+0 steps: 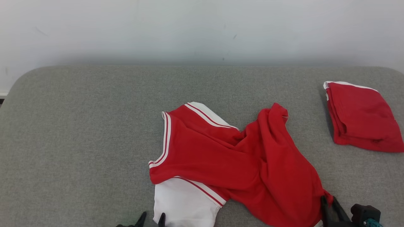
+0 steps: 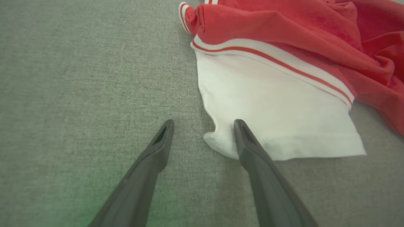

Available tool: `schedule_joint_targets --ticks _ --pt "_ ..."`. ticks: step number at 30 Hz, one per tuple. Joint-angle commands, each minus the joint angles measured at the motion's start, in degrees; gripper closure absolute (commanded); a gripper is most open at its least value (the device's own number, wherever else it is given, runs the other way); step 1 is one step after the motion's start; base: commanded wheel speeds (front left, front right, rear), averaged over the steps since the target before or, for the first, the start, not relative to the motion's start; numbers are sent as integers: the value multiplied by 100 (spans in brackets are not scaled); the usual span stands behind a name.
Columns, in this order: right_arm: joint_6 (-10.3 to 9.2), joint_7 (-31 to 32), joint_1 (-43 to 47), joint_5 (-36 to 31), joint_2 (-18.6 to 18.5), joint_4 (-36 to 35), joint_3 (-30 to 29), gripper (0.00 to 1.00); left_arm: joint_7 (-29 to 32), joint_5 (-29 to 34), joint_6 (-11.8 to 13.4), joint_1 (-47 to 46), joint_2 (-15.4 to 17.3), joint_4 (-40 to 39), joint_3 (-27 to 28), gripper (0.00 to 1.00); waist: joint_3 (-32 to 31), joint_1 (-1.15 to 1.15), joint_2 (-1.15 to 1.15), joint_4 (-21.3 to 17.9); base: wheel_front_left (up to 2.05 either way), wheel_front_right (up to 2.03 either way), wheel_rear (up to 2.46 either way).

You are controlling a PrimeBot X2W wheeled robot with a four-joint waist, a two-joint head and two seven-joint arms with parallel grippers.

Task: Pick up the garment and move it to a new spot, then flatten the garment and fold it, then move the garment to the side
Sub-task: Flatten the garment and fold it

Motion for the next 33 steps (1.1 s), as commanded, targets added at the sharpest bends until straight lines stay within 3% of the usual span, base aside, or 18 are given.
schedule_joint_targets --ticks 1,11,19,24,29,33 --pt "-16 -41 -11 16 -13 97 33 100 -13 -94 -40 -108 2 67 -81 100 -28 0 0 17 0 0 0" --pt "-16 -234 386 372 -51 -53 -104 100 -14 -149 -31 255 10 -203 -45 100 -343 0 0 82 0 0 0" --pt "-16 -147 1145 990 -57 -1066 68 100 -14 51 -33 945 9 -1072 356 100 -399 0 0 76 0 0 0" --pt "-16 192 1018 1415 9 -1899 266 100 -14 -35 -34 717 16 -1465 405 100 -312 0 0 53 0 0 0" --pt "-15 788 412 1796 -120 -2650 316 100 90 -201 -28 -139 458 -1798 201 100 -105 0 0 94 0 0 0" --pt "-15 1303 -577 2021 -304 -2922 354 100 544 -422 -28 -1331 1026 -2092 -57 100 189 0 0 158 0 0 0"
